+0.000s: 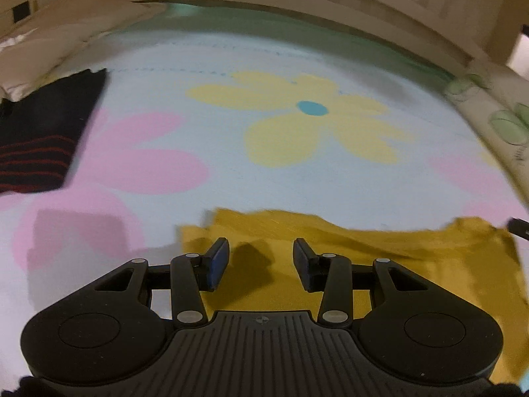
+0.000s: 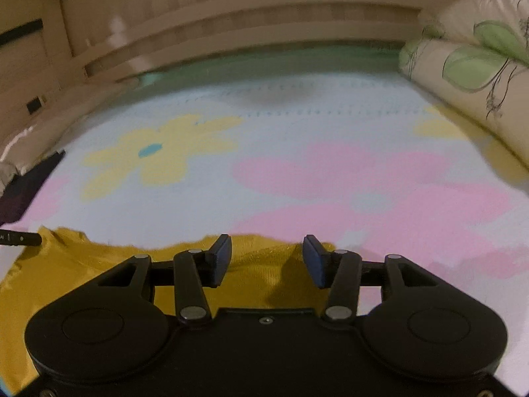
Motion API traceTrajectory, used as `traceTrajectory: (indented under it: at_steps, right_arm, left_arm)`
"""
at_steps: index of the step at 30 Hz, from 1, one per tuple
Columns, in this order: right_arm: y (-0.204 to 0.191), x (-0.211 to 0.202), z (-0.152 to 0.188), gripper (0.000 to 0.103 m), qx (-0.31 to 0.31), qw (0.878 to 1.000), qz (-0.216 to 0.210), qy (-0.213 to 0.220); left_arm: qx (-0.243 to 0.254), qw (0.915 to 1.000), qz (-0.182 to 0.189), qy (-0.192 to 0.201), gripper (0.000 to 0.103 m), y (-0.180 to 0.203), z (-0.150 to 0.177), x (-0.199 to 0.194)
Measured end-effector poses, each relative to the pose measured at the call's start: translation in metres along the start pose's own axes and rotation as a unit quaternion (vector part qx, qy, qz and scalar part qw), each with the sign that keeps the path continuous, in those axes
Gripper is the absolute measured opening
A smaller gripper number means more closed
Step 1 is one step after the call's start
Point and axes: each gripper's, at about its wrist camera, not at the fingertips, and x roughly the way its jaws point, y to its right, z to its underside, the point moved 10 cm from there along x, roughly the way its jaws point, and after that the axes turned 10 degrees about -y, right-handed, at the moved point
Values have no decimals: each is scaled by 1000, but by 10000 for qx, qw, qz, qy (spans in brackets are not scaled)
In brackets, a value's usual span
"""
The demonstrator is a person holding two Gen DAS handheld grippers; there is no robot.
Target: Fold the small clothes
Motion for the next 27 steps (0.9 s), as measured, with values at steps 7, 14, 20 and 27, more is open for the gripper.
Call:
traceTrajectory:
  at_steps: [7,14,20,27]
  right_arm:
    - [-54,-6,30,61,-596,9962,-521,-351]
    - [-93,35,34,61,-1004,9914,-402,-739]
    - [-83,56,18,64,-509,9951,-323,-783]
    - [-58,21,26,99,26,9934,-711,-905]
  left_arm:
    - [716,9958,401,-408,41,54,29,12]
    - [631,9968,244,-421,55,64,11,36]
    - [439,9972,286,-525,67,54,5,37]
    - [570,9957,430,-594,77,54,48,4]
